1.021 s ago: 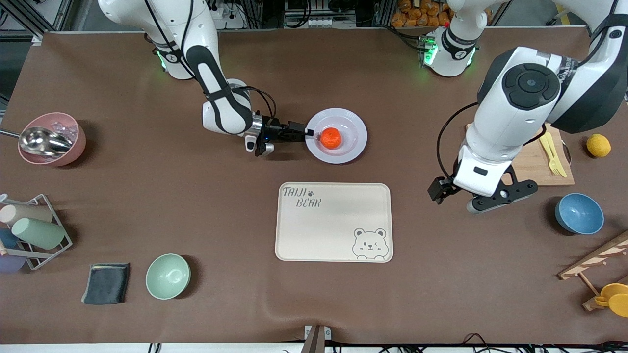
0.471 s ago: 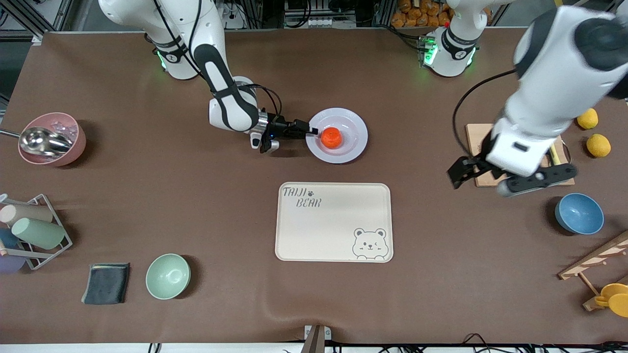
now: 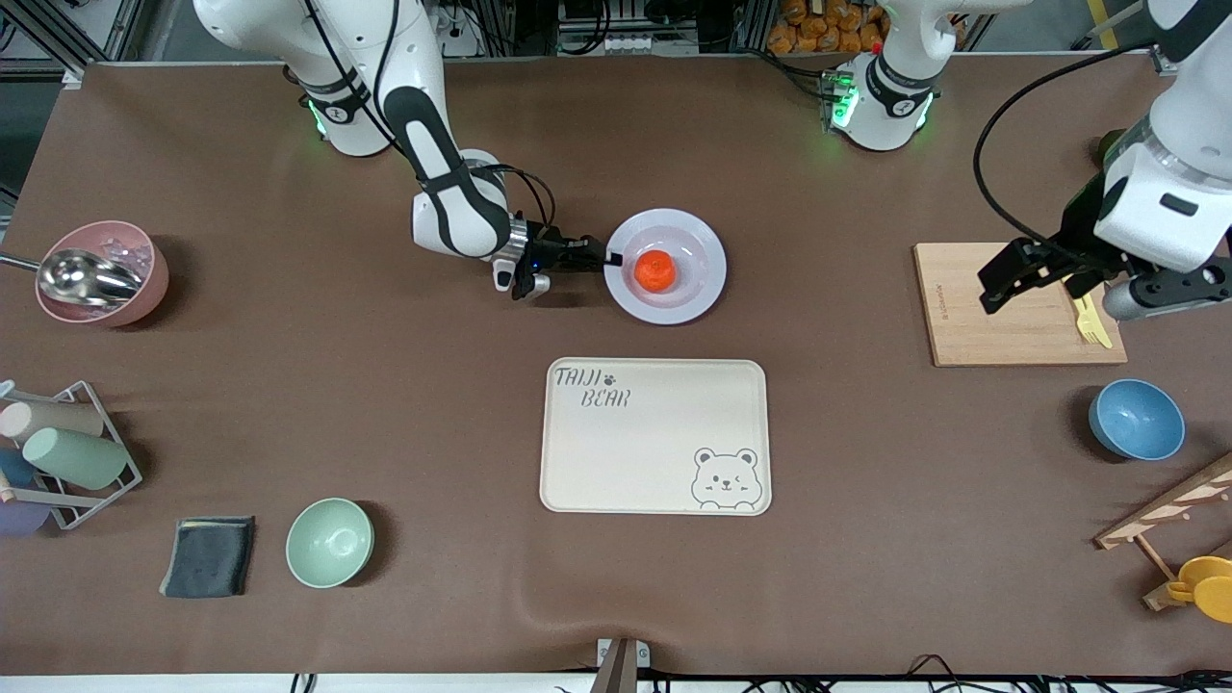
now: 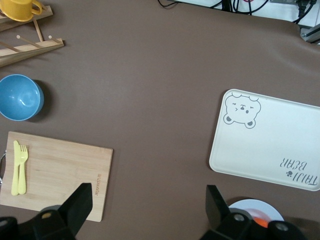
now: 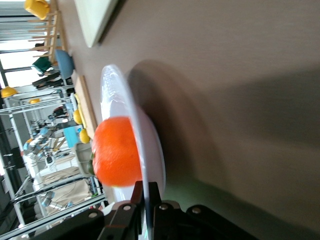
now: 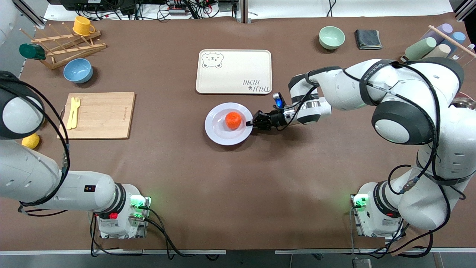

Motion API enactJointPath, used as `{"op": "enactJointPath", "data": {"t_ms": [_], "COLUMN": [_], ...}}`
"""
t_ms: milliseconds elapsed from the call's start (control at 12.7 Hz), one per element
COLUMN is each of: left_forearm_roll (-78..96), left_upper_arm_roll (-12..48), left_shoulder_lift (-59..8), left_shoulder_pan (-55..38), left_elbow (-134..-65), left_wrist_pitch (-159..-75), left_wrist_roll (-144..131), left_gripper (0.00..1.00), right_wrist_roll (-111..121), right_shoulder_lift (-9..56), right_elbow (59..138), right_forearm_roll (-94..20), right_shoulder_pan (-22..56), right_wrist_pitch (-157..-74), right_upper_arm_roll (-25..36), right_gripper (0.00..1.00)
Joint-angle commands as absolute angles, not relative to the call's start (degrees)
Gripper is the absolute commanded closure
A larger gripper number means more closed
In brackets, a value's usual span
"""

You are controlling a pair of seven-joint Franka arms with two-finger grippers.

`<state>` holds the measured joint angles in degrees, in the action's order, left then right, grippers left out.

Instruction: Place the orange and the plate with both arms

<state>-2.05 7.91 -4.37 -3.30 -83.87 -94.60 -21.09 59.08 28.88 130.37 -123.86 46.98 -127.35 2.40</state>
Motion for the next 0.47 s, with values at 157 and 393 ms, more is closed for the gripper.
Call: {"op": "enactJointPath", "data": {"t_ms": [157, 393], "left_forearm_roll": [-1.14, -1.05], "left_upper_arm_roll": [3.34, -0.08], "left_shoulder_lift": [-2.73, -1.94], "left_shoulder_pan": [-5.54, -6.58], "left_elbow": [-84.73, -84.64], "left_wrist_pitch": [-92.38, -91.41], "left_wrist_roll": [-16.88, -14.08], "left_gripper": [0.00, 0.00], "right_wrist_roll": [59.15, 57.84], "right_shoulder_lift": [28.83, 26.46], "right_elbow": [128.94, 128.76], "right_forearm_roll": [-128.58, -129.99], "right_shoulder_pan": [47.64, 48.07], "right_wrist_pitch": [-128.50, -128.32], "right_upper_arm_roll": [2.64, 2.55], "right_gripper": [1.00, 1.00]}}
